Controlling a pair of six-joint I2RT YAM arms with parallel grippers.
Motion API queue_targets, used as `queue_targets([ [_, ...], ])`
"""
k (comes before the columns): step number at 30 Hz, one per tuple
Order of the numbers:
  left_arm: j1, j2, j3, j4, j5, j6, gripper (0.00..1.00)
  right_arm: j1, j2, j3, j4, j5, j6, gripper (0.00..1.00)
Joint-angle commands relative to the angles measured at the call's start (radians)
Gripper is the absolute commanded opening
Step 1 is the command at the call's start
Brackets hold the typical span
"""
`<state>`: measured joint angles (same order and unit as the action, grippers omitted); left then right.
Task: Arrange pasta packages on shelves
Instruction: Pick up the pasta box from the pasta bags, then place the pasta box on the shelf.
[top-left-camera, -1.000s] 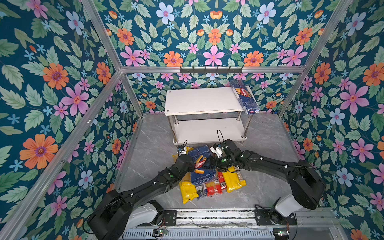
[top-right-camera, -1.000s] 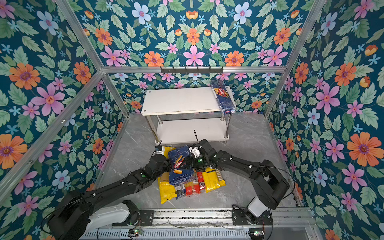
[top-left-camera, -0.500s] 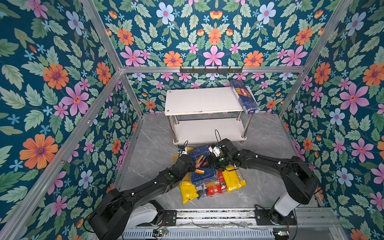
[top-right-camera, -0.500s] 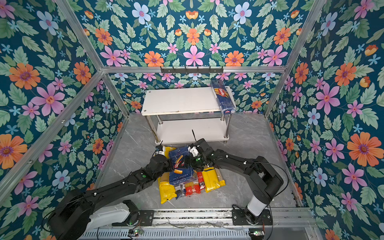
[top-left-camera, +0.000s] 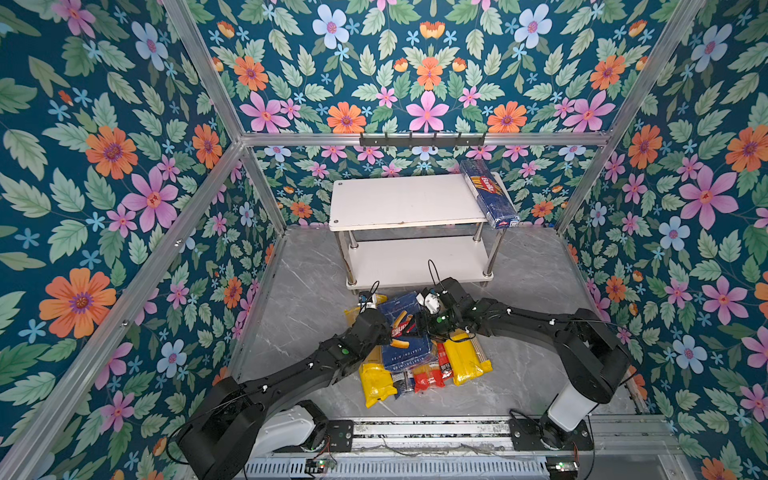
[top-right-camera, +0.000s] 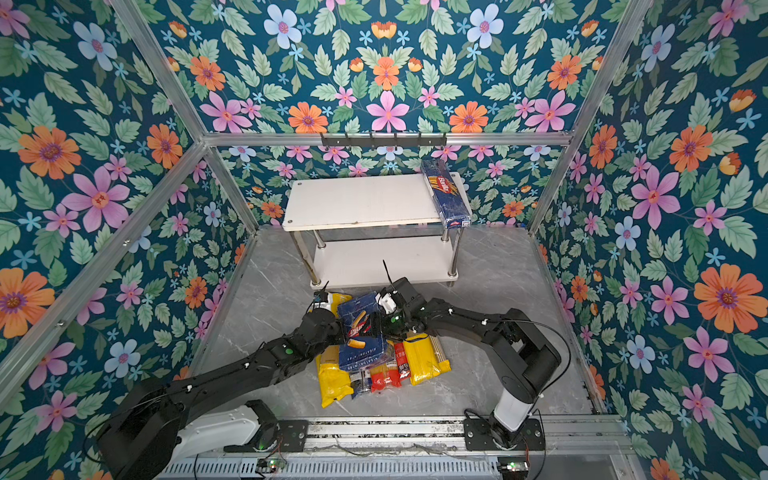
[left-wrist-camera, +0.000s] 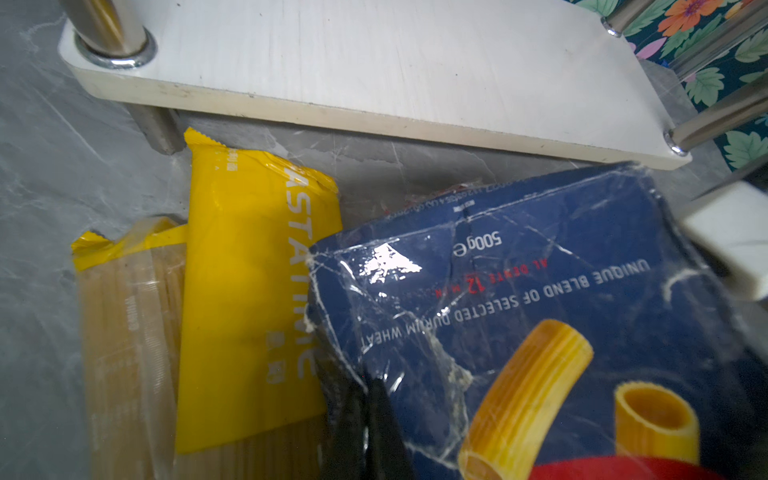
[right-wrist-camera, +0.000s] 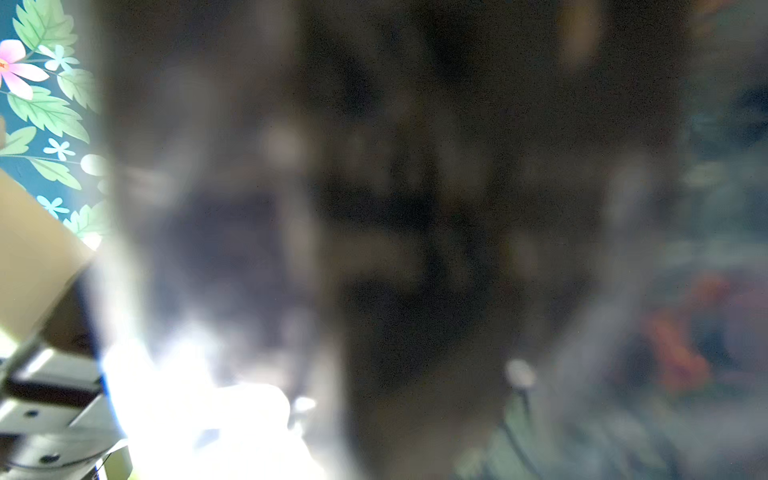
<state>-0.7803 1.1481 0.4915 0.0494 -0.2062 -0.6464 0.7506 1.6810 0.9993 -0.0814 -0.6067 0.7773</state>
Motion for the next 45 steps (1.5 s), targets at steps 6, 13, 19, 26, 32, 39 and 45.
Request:
queue_targets([
  [6,-0.013,-0.058,0.04,-0.102,0.069,0.042,0.29,0.007,-0.066,0.002,0.081,-0.037,-0.033,0.52],
  [13,-0.013,-0.158,0.114,-0.319,-0.117,0.068,0.66,0.006,-0.146,-0.009,0.031,-0.036,-0.04,0.48],
  [19,-0.012,-0.255,0.153,-0.42,-0.187,0.086,0.97,0.007,-0.257,-0.015,-0.06,-0.018,-0.055,0.46],
  [26,-0.013,-0.332,0.201,-0.501,-0.225,0.1,1.0,0.025,-0.443,0.027,-0.253,0.048,-0.11,0.46],
  [32,-0.012,-0.347,0.223,-0.512,-0.21,0.108,1.0,0.027,-0.601,0.12,-0.446,0.145,-0.165,0.46],
  [39,-0.012,-0.325,0.248,-0.498,-0.186,0.115,1.0,0.026,-0.678,0.263,-0.618,0.24,-0.211,0.46],
  [45,-0.012,-0.292,0.261,-0.467,-0.151,0.122,1.0,0.027,-0.643,0.426,-0.707,0.303,-0.274,0.46],
])
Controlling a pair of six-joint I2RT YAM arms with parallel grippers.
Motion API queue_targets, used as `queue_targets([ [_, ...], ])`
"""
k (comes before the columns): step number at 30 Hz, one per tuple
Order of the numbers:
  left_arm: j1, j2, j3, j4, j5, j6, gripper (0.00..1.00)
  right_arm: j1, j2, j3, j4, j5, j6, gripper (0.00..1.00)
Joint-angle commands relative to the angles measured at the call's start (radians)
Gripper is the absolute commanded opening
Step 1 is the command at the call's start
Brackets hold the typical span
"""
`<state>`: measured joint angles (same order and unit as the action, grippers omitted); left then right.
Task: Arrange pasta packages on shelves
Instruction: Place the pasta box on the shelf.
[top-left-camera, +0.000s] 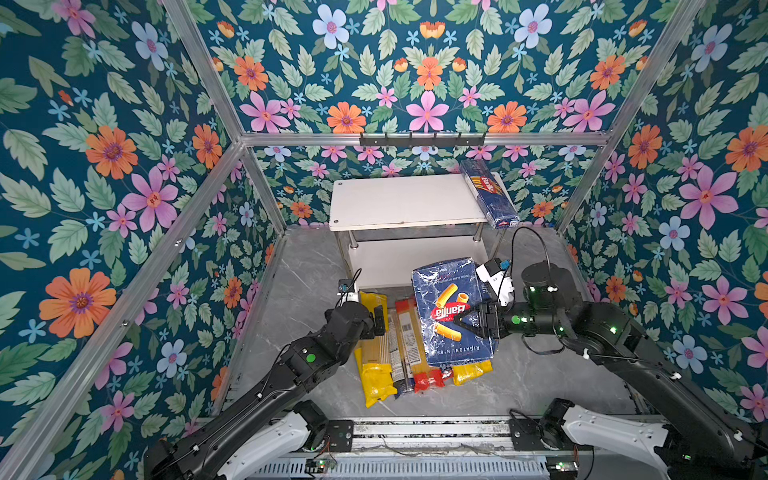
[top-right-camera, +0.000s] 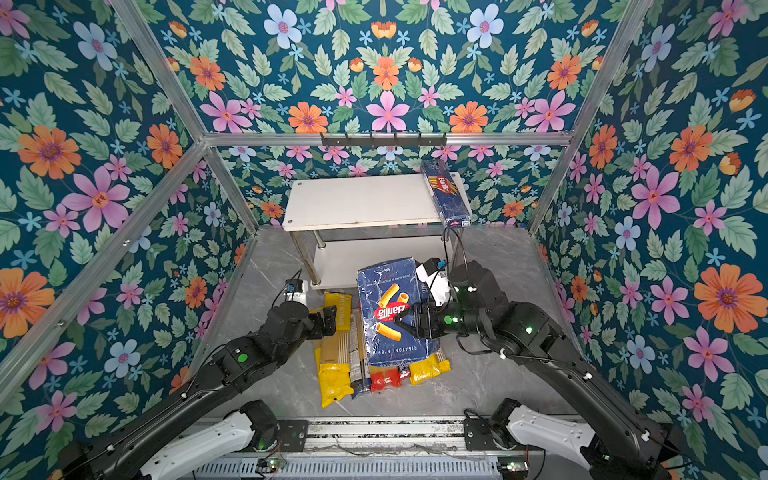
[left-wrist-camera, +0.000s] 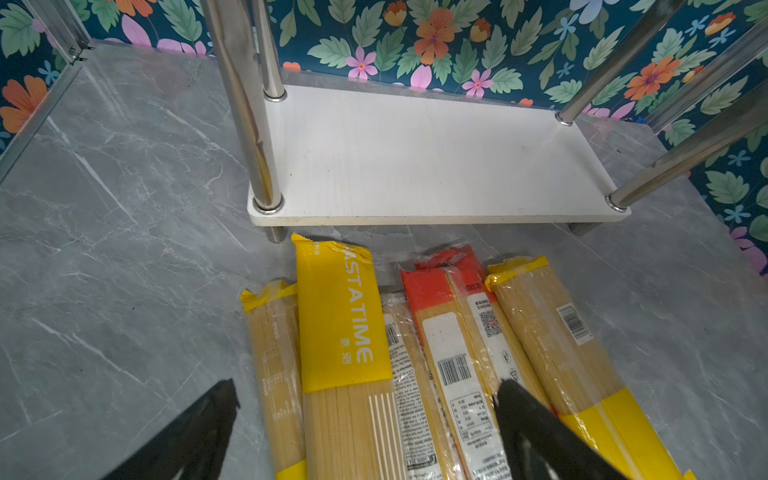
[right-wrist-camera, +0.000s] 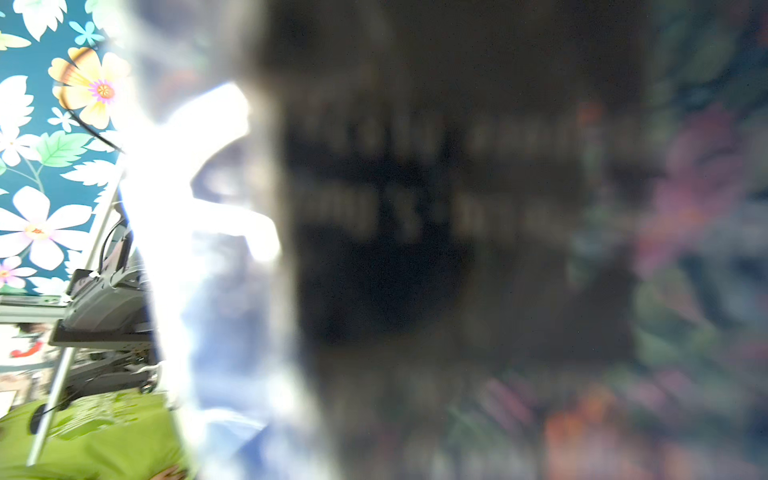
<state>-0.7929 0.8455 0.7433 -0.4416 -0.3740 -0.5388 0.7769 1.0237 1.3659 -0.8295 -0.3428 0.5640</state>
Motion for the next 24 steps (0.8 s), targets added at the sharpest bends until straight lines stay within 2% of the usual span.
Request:
queue_targets([
  [1,0.0,0.016,0.01,0.026,0.02,0.016,1.0,0.001,0.027,0.09,0.033,0.051,-0.069,0.46],
  [9,0.0,0.072,0.009,0.088,0.057,0.025,1.0,-0.006,0.238,0.424,-0.062,0.149,-0.118,0.47],
  [16,0.0,0.111,0.034,0.11,0.053,0.055,1.0,-0.162,0.461,0.765,-0.131,0.053,-0.141,0.47],
  [20,0.0,0.123,0.052,0.113,0.05,0.072,1.0,-0.212,0.622,1.051,-0.223,0.027,-0.18,0.47],
  [24,0.001,0.144,0.063,0.125,0.052,0.086,1.0,-0.235,0.873,1.43,-0.347,-0.014,-0.213,0.49],
])
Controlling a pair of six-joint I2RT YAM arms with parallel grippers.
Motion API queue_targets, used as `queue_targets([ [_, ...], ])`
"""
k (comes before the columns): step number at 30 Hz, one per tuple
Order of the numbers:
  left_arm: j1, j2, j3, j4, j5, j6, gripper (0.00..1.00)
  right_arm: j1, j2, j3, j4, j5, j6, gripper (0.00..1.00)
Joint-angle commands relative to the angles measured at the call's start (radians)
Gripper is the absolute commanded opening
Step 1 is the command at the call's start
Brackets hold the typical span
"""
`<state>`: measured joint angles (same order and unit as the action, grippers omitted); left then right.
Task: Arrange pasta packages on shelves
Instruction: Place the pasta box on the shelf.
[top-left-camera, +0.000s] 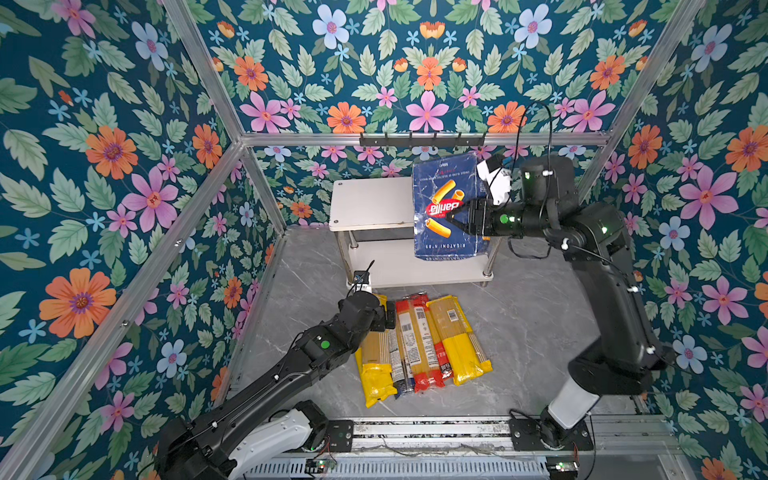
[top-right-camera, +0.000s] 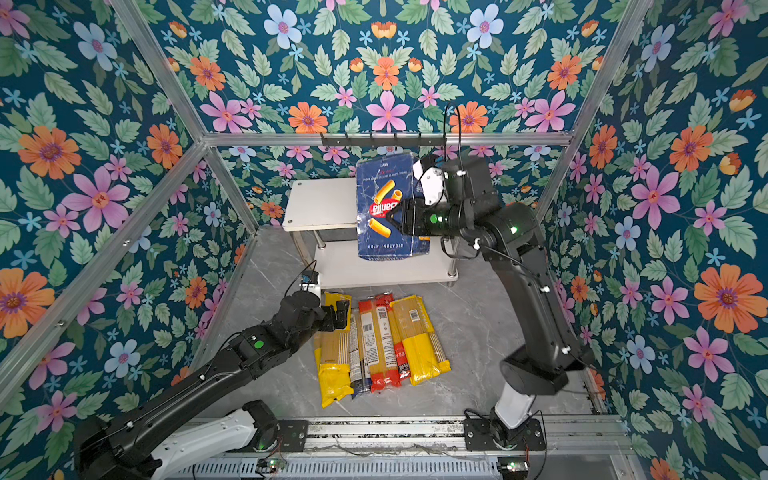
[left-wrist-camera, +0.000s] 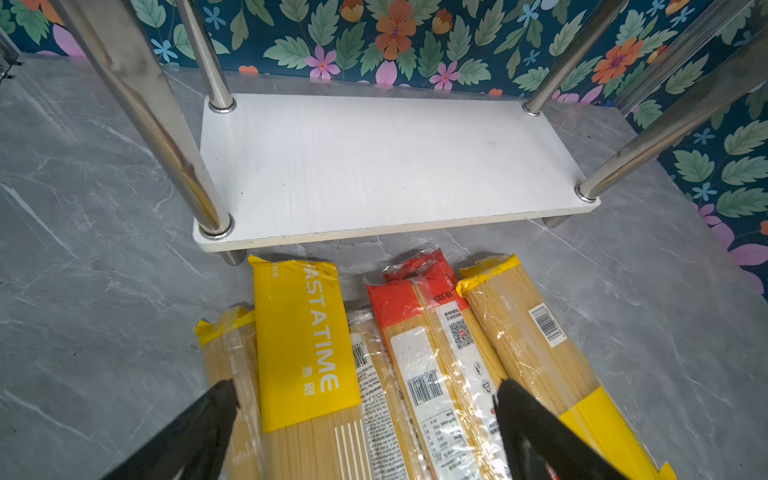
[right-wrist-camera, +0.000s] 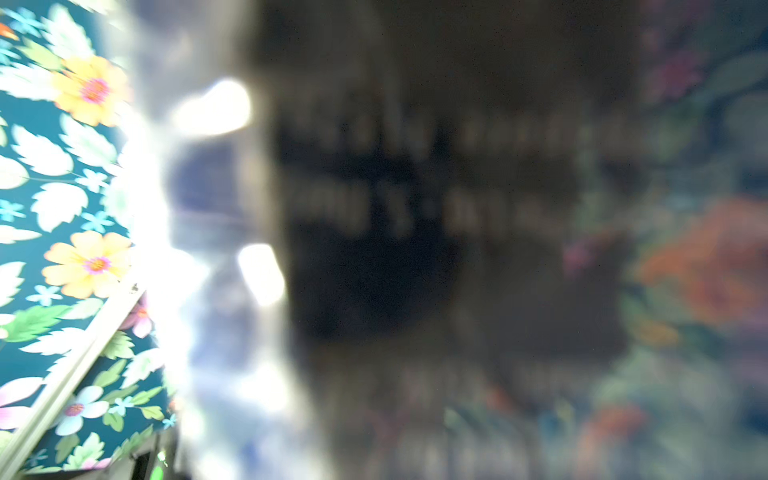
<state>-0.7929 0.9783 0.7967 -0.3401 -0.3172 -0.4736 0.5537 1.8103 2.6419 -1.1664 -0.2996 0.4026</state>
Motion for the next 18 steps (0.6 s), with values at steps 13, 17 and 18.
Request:
queue_targets([
  [13,0.0,0.085,0.032,0.075,0.033,0.039,1.0,-0.14,0.238,0.19,0.131,-0.157,-0.019,0.52],
  [17,0.001,0.112,0.037,0.097,0.049,0.036,1.0,-0.153,0.247,0.161,0.172,-0.167,-0.011,0.54],
  [18,0.0,0.119,0.039,0.1,0.054,0.036,1.0,-0.16,0.244,0.141,0.192,-0.174,-0.006,0.55],
])
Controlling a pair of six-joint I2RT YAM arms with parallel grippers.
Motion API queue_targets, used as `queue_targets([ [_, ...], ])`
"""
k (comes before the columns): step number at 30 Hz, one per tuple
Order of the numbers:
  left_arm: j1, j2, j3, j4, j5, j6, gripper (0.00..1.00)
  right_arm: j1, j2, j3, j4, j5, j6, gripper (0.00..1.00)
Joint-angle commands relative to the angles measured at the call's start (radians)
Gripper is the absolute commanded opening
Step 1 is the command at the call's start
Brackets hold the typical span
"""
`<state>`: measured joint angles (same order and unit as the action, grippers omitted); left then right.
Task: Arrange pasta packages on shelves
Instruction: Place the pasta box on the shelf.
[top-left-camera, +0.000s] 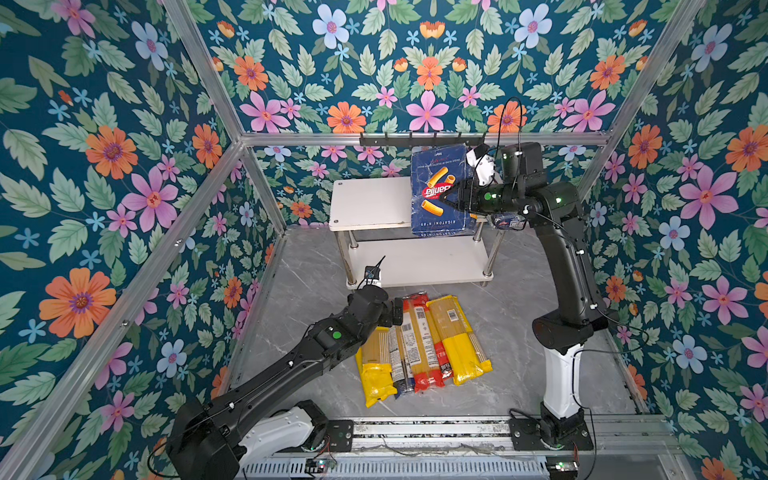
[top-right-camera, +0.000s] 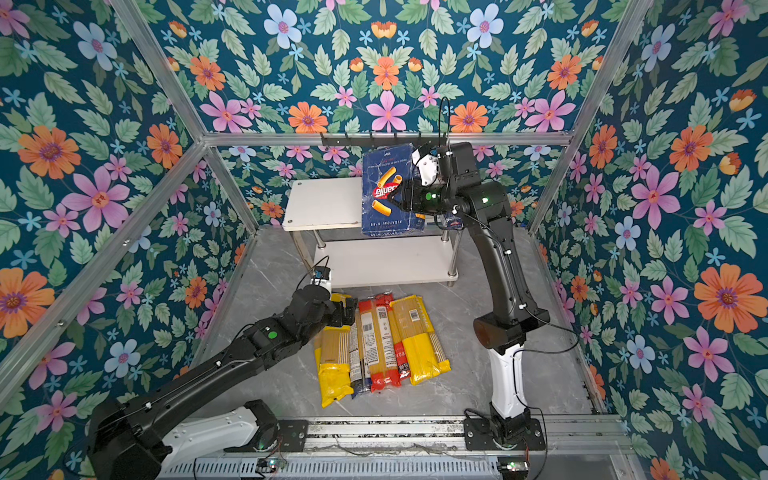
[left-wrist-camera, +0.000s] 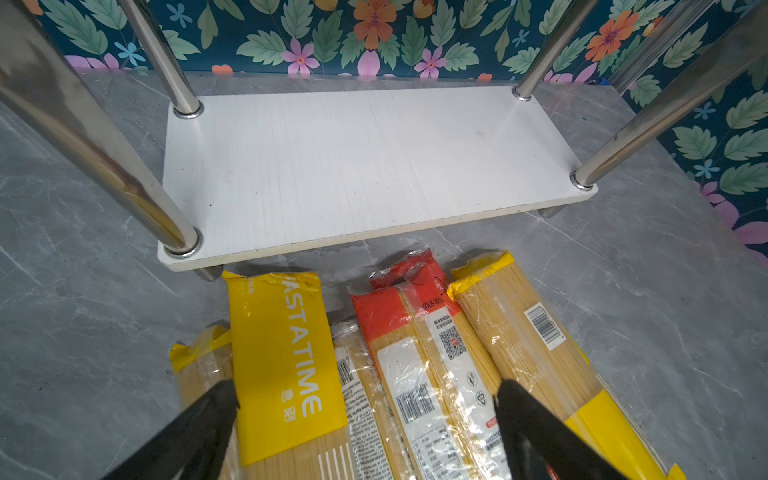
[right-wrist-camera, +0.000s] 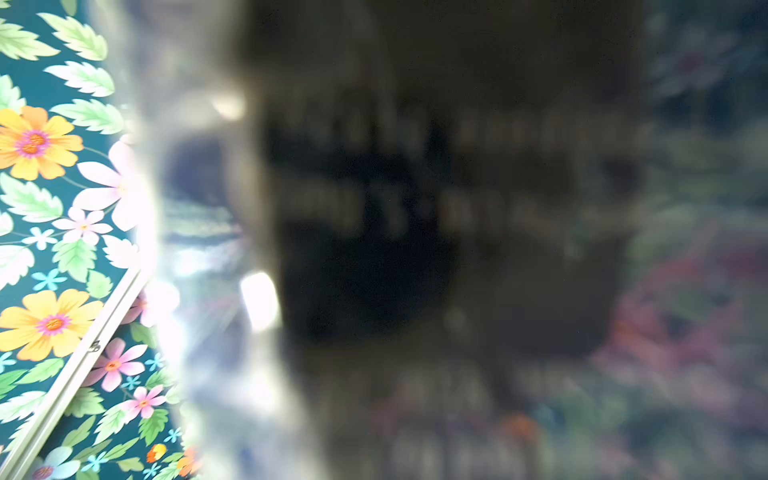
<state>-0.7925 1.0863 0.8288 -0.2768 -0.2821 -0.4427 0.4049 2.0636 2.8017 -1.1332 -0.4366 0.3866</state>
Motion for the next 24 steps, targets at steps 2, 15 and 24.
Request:
queue_targets([
  [2,0.001,0.022,0.012,0.038,0.023,0.006,1.0,-0.028,-0.002,-0.025,0.173,-0.054,0.02,0.58],
  [15,0.0,0.074,0.036,0.077,0.06,0.002,1.0,-0.089,0.054,0.006,0.177,-0.069,0.033,0.97],
  [24,0.0,0.088,0.058,0.069,0.051,0.006,1.0,-0.092,-0.023,-0.034,0.137,0.033,-0.047,0.99],
])
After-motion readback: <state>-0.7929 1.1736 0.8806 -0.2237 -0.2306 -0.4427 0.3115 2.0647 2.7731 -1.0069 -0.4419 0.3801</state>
